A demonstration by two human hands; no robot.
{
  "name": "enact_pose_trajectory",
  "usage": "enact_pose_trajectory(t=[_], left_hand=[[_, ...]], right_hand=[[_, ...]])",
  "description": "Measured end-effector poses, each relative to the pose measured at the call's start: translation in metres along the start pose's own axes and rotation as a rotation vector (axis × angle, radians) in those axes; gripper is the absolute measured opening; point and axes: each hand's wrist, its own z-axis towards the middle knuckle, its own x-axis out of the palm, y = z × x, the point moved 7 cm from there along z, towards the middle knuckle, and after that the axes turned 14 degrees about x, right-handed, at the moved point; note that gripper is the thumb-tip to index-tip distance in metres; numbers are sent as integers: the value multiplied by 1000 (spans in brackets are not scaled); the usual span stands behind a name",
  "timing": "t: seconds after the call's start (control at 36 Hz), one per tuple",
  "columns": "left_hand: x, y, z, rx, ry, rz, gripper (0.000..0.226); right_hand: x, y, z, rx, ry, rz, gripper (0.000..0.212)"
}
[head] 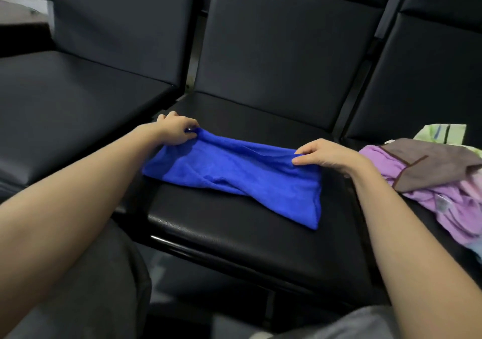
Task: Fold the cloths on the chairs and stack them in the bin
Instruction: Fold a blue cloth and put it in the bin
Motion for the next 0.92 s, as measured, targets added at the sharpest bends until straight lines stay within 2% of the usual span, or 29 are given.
enact_pose_trajectory(t=[0.14, 0.22, 0.31, 0.39, 0.44, 0.53, 0.58, 0.64, 0.69, 0.78, 0.86, 0.92], left_hand=[[-6, -10, -2, 39, 80, 70, 17], [-13, -17, -4, 38, 68, 31, 15], [-28, -22, -7, -3, -12, 30, 21], [-42, -29, -9, -55, -78, -24, 24], [-48, -36, -8, -88, -96, -182, 16], [-52, -45, -6, -165, -217, -739, 15], [-60, -50, 1, -119, -399, -1106, 25], [-79, -52, 2, -30, -634, -1170, 34], [-93, -55, -3, 8, -753, -1025, 35], [-87, -60, -4, 21, -678, -845, 34], [-81, -59, -6, 0, -667, -996, 31], [-85, -63, -7, -31, -626, -1093, 27]], right_hand=[[-28, -5, -9, 93, -191, -237, 13], [-43, -1, -23, 127, -329, -337, 7], [-50, -3, -31, 127, -392, -246, 10], [-61, -13, -36, 202, -560, -172, 16], [-64, -20, -35, 227, -636, -84, 16], [-64, -25, -30, 205, -634, 452, 16], [-72, -24, -37, 120, -756, 733, 20], [-86, -11, -54, -31, -982, 691, 26], [-92, 2, -67, -96, -1074, 537, 27], [-85, 1, -61, 26, -1005, 298, 28], [-90, -7, -72, 132, -1089, 247, 28], [-94, -7, -70, 102, -1032, 340, 25]])
